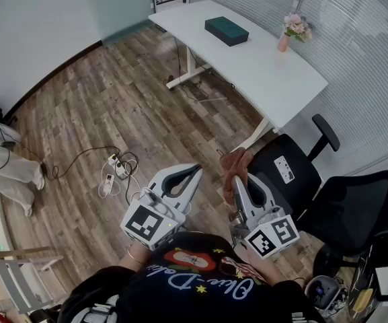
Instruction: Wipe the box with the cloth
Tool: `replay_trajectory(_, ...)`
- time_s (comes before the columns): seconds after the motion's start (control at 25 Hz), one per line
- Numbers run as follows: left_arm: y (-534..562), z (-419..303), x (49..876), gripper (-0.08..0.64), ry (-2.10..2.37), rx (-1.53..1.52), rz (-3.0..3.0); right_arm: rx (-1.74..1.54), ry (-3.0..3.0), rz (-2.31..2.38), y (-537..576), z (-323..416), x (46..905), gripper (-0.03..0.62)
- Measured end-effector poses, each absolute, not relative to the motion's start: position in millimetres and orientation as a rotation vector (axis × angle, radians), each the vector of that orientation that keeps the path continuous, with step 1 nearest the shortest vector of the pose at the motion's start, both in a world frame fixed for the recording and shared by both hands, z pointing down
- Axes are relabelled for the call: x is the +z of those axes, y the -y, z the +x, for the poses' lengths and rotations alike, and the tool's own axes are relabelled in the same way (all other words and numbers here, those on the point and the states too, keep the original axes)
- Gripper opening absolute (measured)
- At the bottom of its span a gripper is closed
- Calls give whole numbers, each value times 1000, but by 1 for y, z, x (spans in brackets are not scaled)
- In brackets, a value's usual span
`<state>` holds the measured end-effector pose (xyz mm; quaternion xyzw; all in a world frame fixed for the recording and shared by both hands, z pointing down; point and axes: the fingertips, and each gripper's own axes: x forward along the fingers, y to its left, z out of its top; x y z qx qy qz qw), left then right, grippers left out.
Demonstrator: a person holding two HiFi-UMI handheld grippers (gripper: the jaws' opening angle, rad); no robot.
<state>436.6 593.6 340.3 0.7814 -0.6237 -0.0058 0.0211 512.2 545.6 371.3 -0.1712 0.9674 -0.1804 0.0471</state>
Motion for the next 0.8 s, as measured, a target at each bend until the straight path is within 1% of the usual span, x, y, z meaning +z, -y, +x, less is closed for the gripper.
replay_trajectory(0.28, -597, 436, 344, 3, 1924, -23, 2424, -553, -2949, -550, -545, 514, 374, 49)
replay_trajectory(0.48, -596, 428, 347, 3, 1920, -17, 2412, -614, -2912, -538, -543, 510, 373, 49)
replay_trajectory(0.8, -601, 398, 358, 3, 1933, -16, 2359, -650, -2915, -525, -542, 488, 382, 51)
